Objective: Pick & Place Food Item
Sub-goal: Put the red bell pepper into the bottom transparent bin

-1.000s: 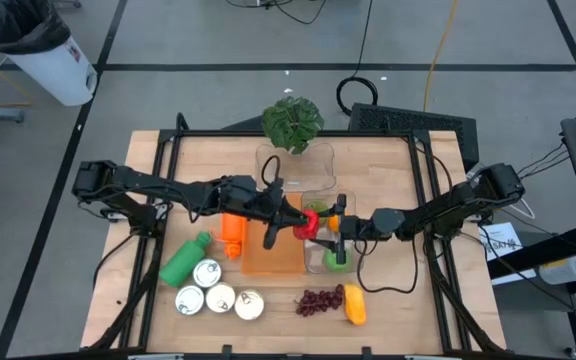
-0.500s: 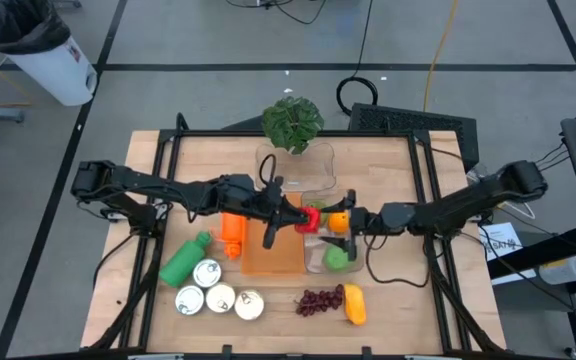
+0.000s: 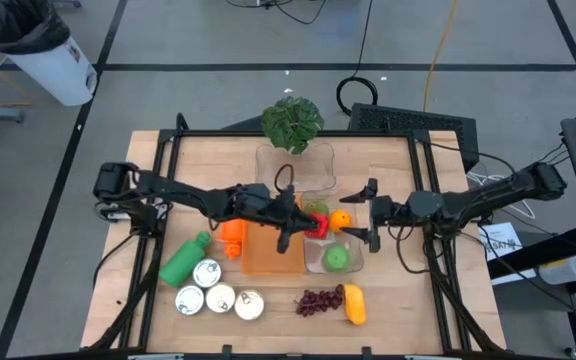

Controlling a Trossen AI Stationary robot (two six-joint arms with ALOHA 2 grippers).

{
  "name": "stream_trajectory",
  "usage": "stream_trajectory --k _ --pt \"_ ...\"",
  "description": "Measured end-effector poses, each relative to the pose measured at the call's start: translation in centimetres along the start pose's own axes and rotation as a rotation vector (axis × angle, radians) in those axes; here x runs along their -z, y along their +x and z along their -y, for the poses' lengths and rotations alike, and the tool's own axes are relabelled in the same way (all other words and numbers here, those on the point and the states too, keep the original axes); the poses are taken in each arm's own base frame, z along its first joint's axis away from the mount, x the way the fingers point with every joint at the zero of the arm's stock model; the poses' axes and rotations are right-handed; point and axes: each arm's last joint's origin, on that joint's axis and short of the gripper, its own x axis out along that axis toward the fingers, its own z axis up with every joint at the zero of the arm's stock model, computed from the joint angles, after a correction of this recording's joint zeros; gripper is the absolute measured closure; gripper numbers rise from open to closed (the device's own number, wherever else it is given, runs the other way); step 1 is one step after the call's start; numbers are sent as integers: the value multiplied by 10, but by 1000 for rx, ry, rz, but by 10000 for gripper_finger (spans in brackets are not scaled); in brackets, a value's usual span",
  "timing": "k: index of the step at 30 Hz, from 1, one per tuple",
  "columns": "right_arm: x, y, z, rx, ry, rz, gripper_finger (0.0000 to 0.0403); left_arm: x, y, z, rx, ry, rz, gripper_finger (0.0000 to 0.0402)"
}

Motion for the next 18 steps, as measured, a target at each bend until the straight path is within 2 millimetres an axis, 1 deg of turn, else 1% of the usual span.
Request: stream_trajectory --k 8,11,18 --pt "0 -3 1 0 -12 -14 69 30 22 -9 -5 -64 -39 371" --pt "0 -3 1 0 -12 -14 69 40 27 -13 -16 -96 -66 371" --pt "0 -3 1 1 -12 -14 70 48 27 -16 -42 -141 -120 372"
